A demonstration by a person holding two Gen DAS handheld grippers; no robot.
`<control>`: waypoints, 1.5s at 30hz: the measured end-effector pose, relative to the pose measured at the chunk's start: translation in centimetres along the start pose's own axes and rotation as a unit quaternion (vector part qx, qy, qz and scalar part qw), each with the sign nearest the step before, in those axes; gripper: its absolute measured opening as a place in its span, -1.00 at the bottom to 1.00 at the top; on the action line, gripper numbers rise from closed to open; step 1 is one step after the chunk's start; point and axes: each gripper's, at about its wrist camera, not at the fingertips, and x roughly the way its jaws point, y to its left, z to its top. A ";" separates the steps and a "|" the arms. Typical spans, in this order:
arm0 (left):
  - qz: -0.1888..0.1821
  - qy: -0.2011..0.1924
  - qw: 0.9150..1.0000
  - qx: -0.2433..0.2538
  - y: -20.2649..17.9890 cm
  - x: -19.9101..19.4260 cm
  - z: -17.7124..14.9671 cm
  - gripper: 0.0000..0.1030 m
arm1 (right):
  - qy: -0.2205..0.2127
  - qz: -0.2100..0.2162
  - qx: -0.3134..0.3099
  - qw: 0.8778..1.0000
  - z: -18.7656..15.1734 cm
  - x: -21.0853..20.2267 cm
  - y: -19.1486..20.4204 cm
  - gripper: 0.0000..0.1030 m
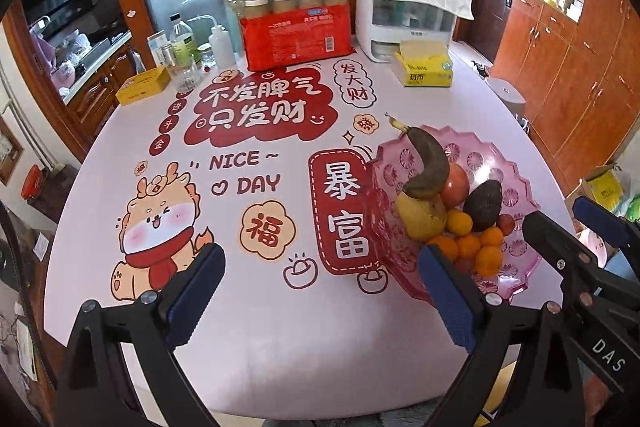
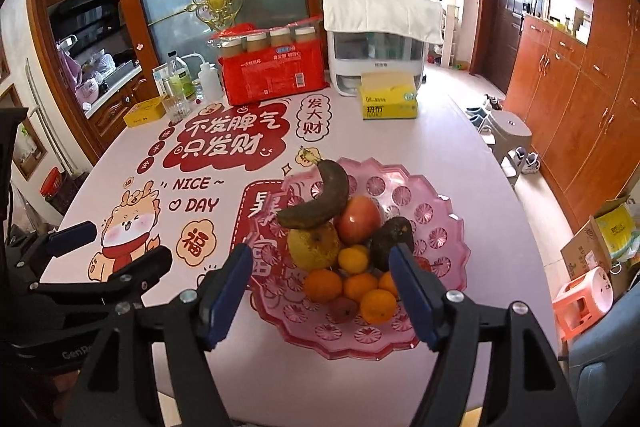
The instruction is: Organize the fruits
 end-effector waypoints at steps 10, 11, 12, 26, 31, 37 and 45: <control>0.009 0.002 1.000 -0.006 0.8 -0.5 0.0 0.88 | 0.000 0.000 -0.004 1.000 0.3 -0.5 0.9 0.39; 0.010 0.001 1.000 -0.006 0.8 -0.5 0.0 0.88 | 0.000 0.000 -0.004 1.000 0.3 -0.5 0.9 0.39; 0.010 0.001 1.000 -0.007 0.8 -0.5 0.0 0.88 | 0.000 0.000 -0.005 1.000 0.3 -0.5 1.0 0.39; 0.009 0.002 1.000 -0.006 0.8 -0.5 0.2 0.88 | -0.002 -0.001 -0.012 1.000 0.5 -0.6 1.3 0.39; 0.009 0.003 1.000 -0.006 0.7 -0.5 0.2 0.88 | -0.001 -0.001 -0.011 1.000 0.5 -0.6 1.3 0.39; 0.010 0.002 1.000 -0.007 0.7 -0.5 0.2 0.88 | -0.002 0.000 -0.012 1.000 0.5 -0.6 1.3 0.39; 0.015 -0.002 1.000 -0.008 0.7 -0.6 0.2 0.88 | -0.005 0.002 -0.013 1.000 0.7 -0.8 1.4 0.39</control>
